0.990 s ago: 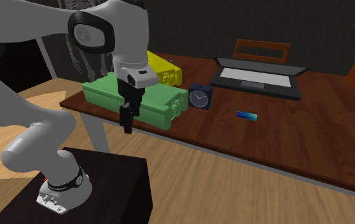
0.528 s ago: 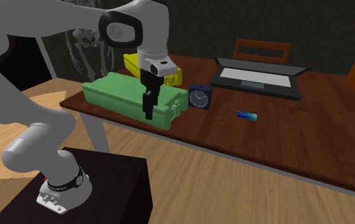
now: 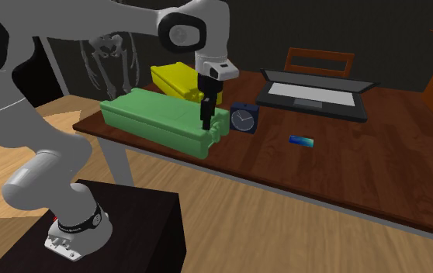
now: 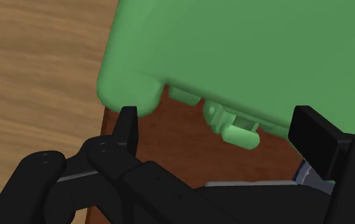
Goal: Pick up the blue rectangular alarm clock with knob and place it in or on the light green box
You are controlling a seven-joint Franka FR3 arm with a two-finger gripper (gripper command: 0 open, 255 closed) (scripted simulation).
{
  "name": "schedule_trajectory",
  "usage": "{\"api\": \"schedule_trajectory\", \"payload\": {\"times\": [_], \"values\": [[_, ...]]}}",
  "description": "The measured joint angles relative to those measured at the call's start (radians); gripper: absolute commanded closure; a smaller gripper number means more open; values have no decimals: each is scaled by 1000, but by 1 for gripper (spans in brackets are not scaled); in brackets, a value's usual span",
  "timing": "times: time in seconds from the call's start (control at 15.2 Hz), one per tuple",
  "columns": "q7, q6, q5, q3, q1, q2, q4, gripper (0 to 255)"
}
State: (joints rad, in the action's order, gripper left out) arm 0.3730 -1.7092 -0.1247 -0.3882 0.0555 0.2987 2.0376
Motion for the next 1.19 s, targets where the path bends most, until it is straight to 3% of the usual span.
{"api": "schedule_trajectory", "payload": {"times": [0.53,0.86,1.19], "values": [[232,-22,114,-117,33,-295,-293,0],[371,11,225,-156,103,-494,-517,0],[390,-41,239,-156,110,-516,-487,0]]}}
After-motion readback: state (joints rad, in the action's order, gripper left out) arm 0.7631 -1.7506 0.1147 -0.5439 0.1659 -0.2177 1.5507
